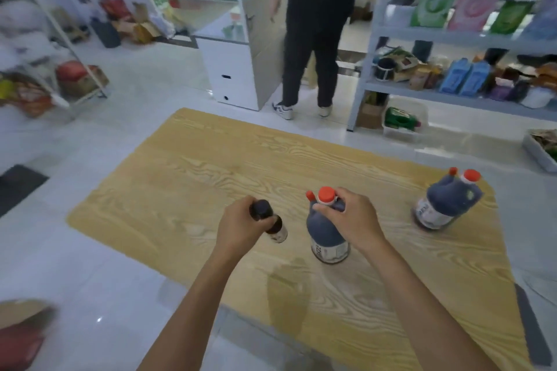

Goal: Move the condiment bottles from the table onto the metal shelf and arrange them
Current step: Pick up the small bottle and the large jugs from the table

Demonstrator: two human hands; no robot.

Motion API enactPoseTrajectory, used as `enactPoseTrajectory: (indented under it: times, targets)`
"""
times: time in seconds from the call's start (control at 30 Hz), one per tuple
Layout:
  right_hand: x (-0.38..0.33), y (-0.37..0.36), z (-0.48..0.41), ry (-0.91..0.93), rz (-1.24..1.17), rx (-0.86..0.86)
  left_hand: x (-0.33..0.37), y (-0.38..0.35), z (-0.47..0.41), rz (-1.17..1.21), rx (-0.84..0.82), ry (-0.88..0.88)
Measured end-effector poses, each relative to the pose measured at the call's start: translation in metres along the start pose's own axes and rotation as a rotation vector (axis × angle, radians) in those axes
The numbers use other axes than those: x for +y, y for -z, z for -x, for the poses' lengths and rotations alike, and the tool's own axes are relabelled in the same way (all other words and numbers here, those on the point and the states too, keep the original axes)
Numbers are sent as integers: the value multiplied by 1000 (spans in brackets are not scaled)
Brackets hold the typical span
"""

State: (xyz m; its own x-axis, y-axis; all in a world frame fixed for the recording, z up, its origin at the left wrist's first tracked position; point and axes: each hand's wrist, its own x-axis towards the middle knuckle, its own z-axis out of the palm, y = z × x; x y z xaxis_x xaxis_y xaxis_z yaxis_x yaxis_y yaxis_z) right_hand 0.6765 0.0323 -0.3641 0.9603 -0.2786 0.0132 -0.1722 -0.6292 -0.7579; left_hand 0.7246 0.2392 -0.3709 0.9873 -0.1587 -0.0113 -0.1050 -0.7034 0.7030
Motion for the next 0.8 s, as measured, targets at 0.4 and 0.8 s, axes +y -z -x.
enactPoseTrajectory:
  times: [0.4, 0.8]
  targets:
    - [-254, -176, 34, 416, -249, -232, -160, 275, 96, 131, 456, 197]
    - [-497, -314, 115, 795, -604, -775, -222, 462, 257, 49, 1008, 376]
